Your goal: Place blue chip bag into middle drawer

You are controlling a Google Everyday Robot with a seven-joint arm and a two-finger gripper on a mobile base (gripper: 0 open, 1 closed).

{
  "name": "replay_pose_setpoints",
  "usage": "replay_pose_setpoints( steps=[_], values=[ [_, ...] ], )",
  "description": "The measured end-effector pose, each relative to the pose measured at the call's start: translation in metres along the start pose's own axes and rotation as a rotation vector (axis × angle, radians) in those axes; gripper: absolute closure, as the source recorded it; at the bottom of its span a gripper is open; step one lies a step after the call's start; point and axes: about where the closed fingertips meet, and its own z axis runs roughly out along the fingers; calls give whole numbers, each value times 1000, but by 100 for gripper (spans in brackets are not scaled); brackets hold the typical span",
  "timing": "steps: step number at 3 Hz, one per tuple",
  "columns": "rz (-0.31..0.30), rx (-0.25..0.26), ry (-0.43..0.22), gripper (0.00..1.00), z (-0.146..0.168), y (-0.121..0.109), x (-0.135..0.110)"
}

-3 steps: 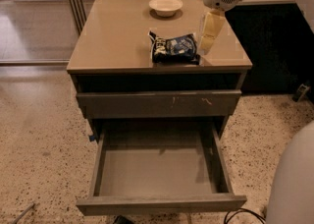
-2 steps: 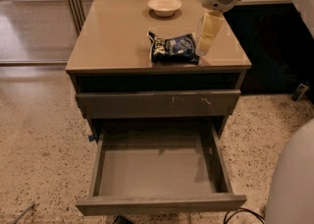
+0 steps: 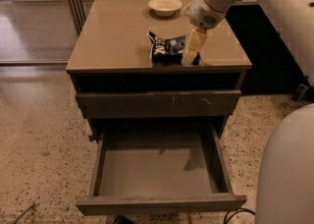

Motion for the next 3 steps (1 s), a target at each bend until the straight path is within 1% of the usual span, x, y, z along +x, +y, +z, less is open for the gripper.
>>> replay_pose_setpoints(
  steps=[1, 2, 3],
  values=[
    [-27, -26, -61, 0, 44, -12, -7],
    [-29, -103, -69, 3, 90, -2, 1],
    [8, -168, -65, 25, 112, 11, 10]
  ],
)
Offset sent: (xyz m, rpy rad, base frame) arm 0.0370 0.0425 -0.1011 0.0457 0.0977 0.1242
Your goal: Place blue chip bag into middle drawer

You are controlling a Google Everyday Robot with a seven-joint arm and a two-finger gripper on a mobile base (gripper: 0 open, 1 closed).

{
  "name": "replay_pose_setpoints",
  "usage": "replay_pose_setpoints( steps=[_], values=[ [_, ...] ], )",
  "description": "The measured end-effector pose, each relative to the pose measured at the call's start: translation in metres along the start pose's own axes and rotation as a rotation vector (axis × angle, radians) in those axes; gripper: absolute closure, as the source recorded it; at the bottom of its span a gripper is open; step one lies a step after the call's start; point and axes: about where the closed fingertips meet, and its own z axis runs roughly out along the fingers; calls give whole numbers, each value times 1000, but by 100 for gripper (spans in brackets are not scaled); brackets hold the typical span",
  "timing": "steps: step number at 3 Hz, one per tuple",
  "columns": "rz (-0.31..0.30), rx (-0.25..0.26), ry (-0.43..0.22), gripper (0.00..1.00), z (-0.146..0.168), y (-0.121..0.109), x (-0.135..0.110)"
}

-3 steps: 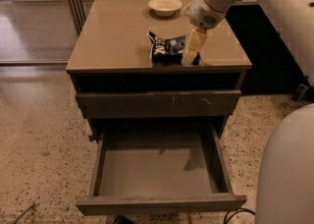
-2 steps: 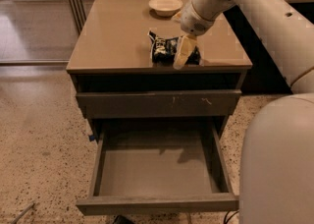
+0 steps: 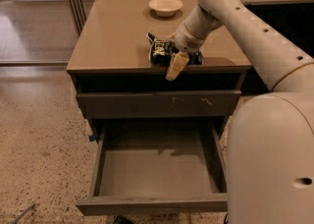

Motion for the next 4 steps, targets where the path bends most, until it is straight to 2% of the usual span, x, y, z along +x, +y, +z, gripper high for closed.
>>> replay_pose_setpoints(
  steps=[1, 2, 3, 4],
  values=[
    [0, -1, 0, 49, 0, 0, 0],
    [0, -1, 0, 80, 0, 0, 0],
    [0, -1, 0, 100, -1, 0, 0],
    [0, -1, 0, 100, -3, 1, -2]
  ],
)
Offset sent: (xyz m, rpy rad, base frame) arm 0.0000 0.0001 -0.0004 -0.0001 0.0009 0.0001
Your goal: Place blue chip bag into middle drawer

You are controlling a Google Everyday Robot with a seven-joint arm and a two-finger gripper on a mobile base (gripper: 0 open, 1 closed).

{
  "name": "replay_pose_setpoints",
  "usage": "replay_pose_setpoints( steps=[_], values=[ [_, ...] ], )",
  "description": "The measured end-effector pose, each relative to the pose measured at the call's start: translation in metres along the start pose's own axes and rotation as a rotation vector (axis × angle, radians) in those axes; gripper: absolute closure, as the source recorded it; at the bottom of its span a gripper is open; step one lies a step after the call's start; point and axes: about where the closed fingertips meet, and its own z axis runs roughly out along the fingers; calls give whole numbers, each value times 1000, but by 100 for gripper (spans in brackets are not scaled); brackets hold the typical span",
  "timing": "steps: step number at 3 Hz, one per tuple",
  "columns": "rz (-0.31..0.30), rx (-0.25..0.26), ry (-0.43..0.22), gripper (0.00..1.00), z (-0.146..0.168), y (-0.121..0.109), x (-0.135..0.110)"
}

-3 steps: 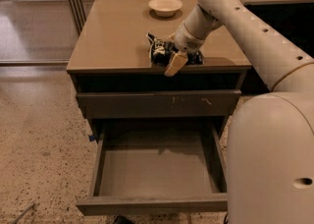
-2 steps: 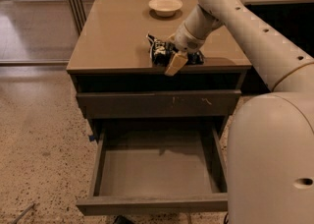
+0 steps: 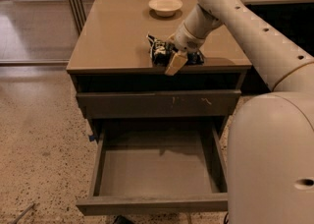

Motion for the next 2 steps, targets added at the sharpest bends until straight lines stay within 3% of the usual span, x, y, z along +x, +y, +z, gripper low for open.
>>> replay_pose_setpoints(
  steps=[2],
  values=[
    [-154, 93, -127, 100, -71, 11, -71]
  ],
)
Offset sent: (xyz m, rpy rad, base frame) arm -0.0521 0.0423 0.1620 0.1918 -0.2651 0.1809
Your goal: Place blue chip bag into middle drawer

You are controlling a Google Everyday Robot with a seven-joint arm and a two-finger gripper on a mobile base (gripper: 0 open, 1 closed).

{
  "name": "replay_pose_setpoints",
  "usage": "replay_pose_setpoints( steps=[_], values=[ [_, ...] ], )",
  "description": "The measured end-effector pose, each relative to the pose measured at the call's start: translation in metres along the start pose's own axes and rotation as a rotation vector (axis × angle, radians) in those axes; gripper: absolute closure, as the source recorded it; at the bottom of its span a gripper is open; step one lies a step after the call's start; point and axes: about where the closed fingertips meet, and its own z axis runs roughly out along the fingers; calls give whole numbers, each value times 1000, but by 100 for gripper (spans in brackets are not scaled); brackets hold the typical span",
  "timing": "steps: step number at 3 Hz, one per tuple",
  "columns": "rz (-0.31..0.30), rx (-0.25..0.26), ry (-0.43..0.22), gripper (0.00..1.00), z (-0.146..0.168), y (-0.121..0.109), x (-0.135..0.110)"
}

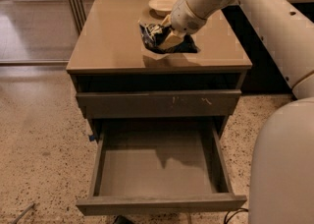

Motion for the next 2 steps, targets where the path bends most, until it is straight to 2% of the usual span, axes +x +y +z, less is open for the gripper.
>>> replay_pose_setpoints(
  steps=[1, 2],
  values=[
    [-86, 30, -42, 100, -25, 5, -40],
    [-91, 20, -34, 100, -22, 7, -45]
  ],
)
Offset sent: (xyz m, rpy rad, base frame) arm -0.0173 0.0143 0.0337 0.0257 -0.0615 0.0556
